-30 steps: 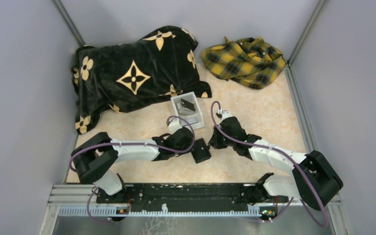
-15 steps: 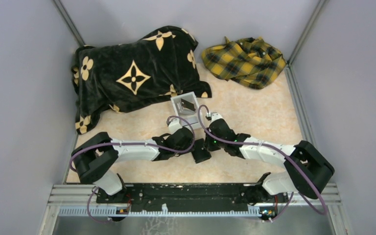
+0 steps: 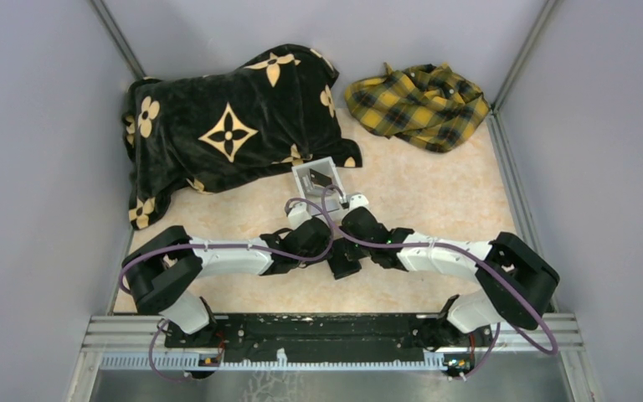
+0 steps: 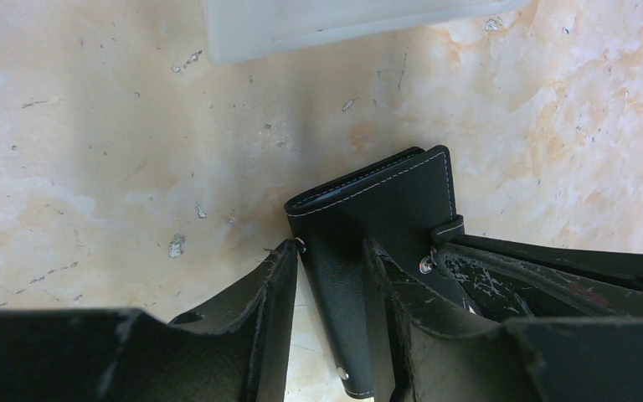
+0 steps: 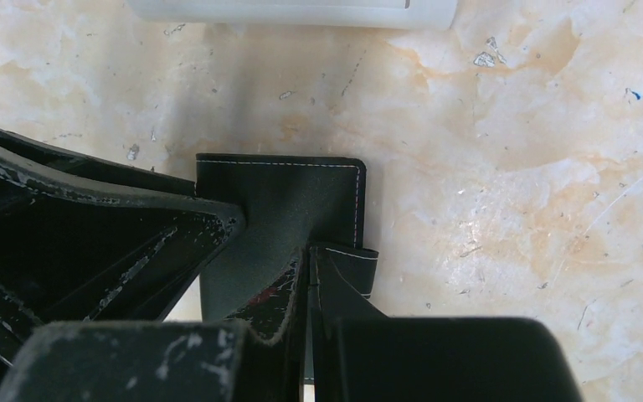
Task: Put the credit cards into the card holder
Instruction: Close the card holder at the center of the board.
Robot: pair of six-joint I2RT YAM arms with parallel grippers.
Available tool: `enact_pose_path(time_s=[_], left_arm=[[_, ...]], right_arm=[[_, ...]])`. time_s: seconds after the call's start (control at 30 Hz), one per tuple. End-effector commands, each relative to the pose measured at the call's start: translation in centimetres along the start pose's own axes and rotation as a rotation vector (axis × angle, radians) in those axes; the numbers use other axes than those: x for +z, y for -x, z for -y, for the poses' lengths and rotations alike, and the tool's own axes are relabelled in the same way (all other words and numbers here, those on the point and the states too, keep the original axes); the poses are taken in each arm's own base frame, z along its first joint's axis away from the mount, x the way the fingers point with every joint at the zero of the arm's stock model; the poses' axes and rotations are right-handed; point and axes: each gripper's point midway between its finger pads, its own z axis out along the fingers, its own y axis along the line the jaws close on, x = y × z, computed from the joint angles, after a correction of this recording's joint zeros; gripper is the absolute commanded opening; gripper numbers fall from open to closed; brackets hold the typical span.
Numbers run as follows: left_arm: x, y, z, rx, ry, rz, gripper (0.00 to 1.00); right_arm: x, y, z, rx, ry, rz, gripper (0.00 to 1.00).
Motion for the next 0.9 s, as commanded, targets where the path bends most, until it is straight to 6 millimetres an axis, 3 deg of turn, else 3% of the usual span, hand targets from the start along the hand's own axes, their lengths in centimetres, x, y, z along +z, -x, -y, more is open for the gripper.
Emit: enact_pose_path(time_s=[0.0, 0.3, 0.87], left_arm=[[0.5, -2.7, -3.6, 0.042, 0.107, -0.094, 0.42], [0.4, -2.8, -3.8, 0.039, 0.112, -0.096, 0.41], [0.5, -2.9, -3.9, 0.038, 0.114, -0.1, 0.41]], right_arm=[[0.2, -0.1, 0.4, -0.051, -0.071, -0.005, 0.0], [-0.1, -0.9, 0.8, -0.08, -0.115, -0.011, 0.0], [-1.3, -0.5, 0.7, -0.086, -0.116, 0.016, 0.0]])
